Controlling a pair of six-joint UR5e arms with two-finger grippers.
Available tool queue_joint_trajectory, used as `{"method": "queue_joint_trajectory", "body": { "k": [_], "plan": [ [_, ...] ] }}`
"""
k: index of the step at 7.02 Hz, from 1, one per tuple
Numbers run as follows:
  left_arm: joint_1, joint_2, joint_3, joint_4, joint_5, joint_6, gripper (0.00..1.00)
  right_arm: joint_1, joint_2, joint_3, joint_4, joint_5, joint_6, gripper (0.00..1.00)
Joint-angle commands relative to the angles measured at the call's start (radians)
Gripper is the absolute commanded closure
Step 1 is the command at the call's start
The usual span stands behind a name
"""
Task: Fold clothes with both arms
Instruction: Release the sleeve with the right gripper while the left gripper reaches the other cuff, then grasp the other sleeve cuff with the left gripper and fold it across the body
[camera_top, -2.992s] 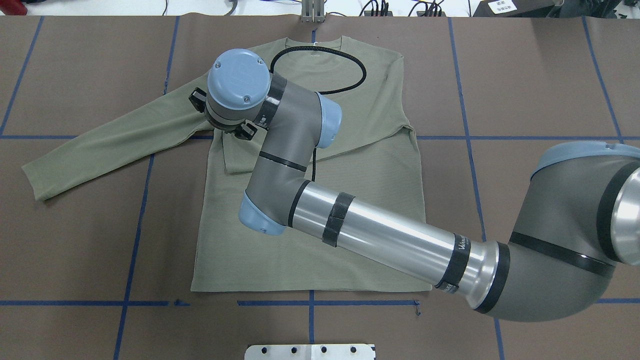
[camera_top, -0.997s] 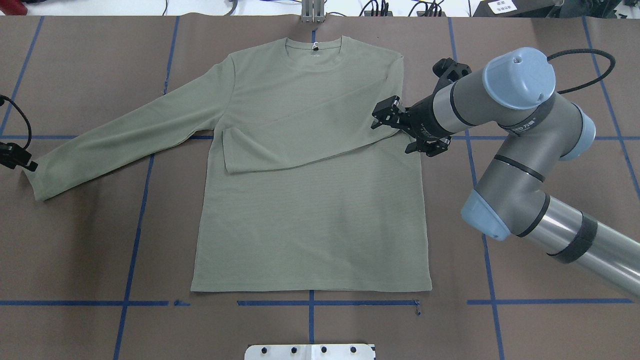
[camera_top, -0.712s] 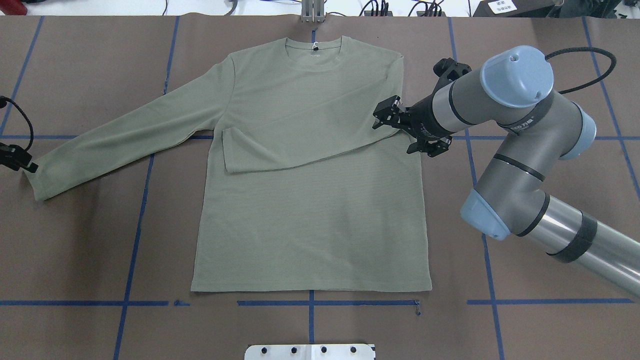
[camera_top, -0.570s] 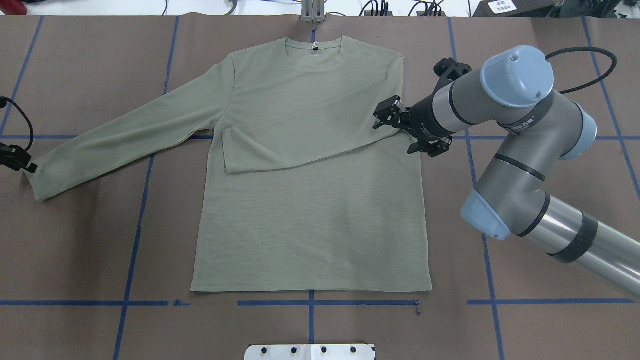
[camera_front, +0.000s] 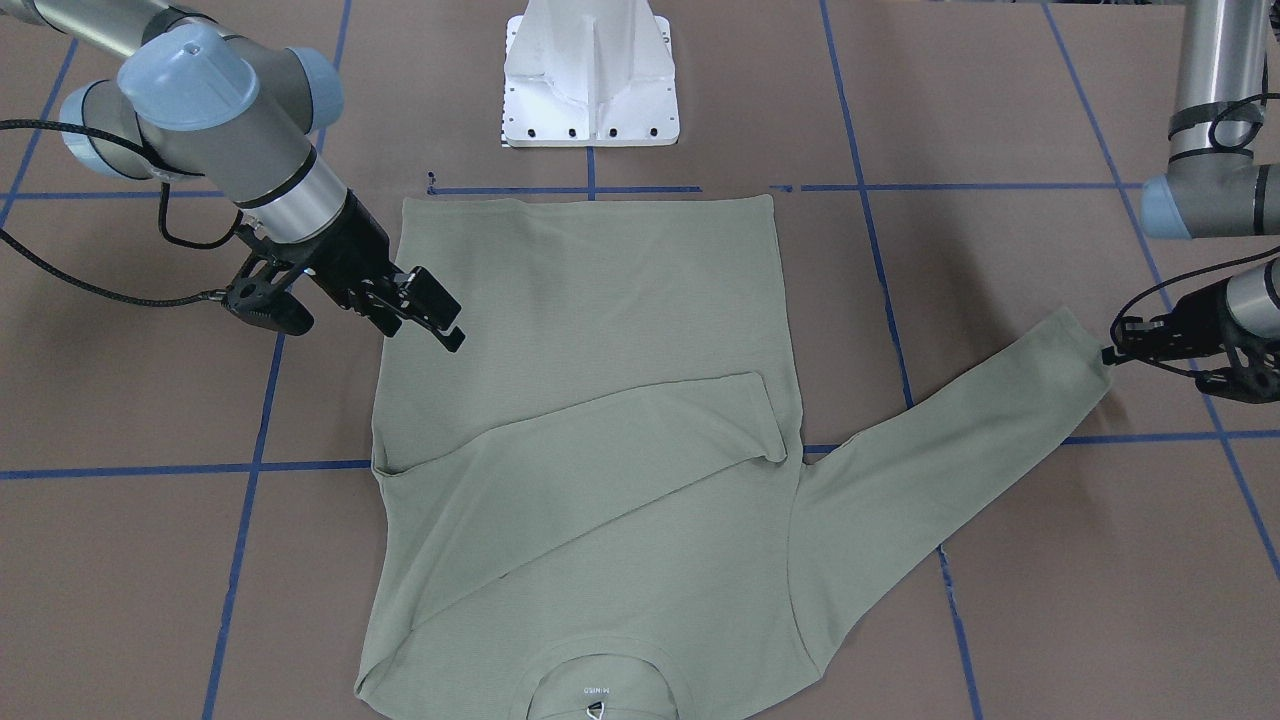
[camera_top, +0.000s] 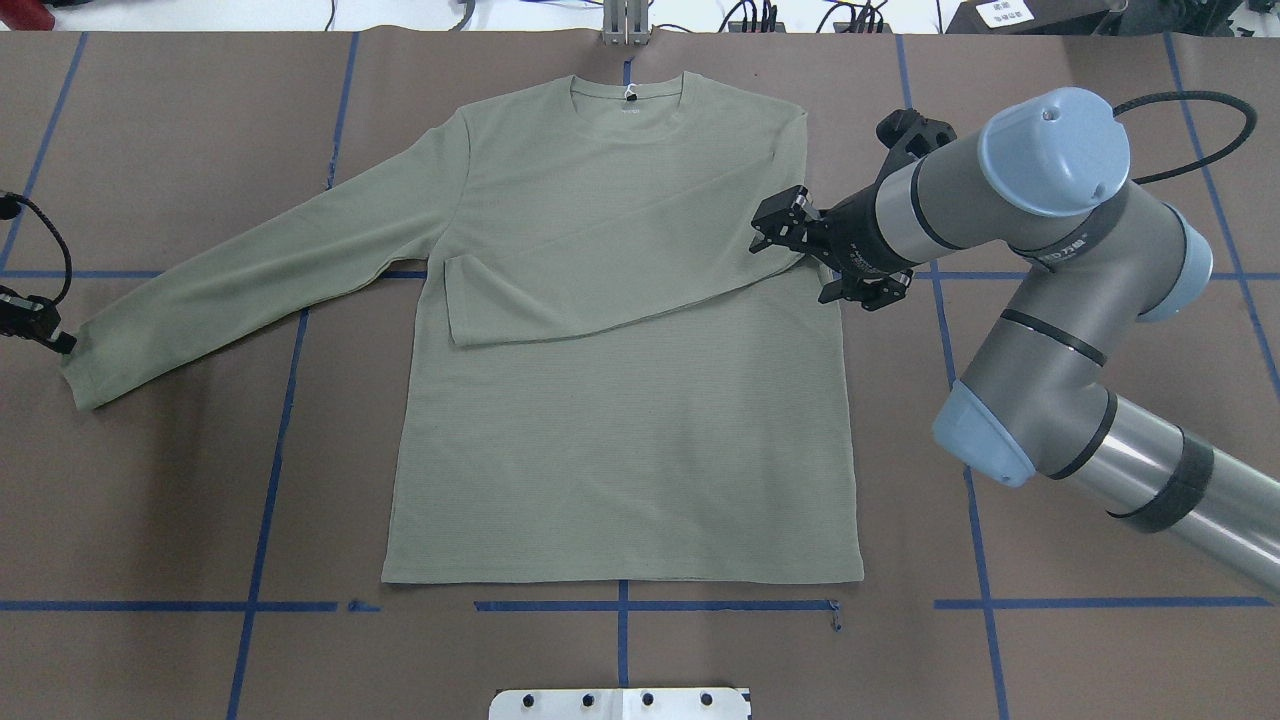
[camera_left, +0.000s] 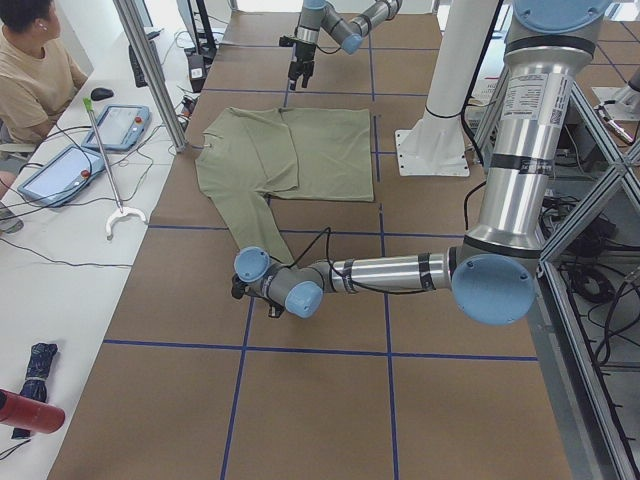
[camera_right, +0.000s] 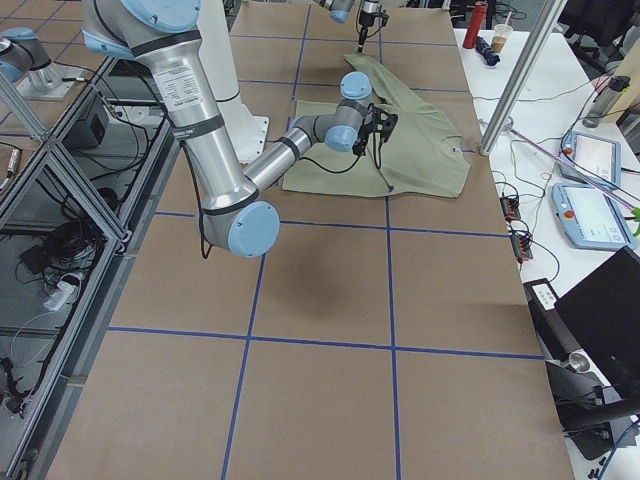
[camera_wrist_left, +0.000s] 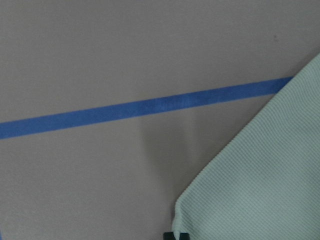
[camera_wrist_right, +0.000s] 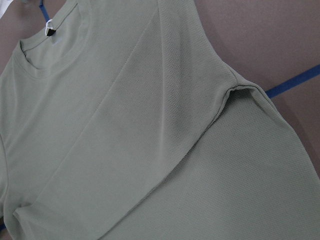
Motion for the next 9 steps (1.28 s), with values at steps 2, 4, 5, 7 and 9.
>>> {"method": "queue_joint_trajectory", "body": {
  "k": [2, 4, 5, 7, 9],
  "plan": [
    [0.0, -0.078, -0.168, 0.029, -0.09, -0.305, 1.0, 0.015, -0.02, 0.013, -0.001, 0.012, -0.054, 0.01],
    [0.085, -0.235, -0.289, 0.027, -0.087, -0.624, 1.0, 0.059, -0.107, 0.052, 0.001, 0.059, -0.136, 0.01],
    [0.147, -0.371, -0.288, 0.024, -0.061, -0.837, 1.0, 0.117, -0.187, 0.074, 0.006, 0.095, -0.149, 0.01],
    [0.311, -0.591, -0.275, 0.021, 0.128, -1.077, 1.0, 0.278, -0.293, 0.073, 0.007, 0.222, -0.266, 0.0],
    [0.441, -0.826, -0.095, 0.016, 0.344, -1.136, 1.0, 0.34, -0.385, 0.073, 0.012, 0.241, -0.423, 0.0]
  ]
}}
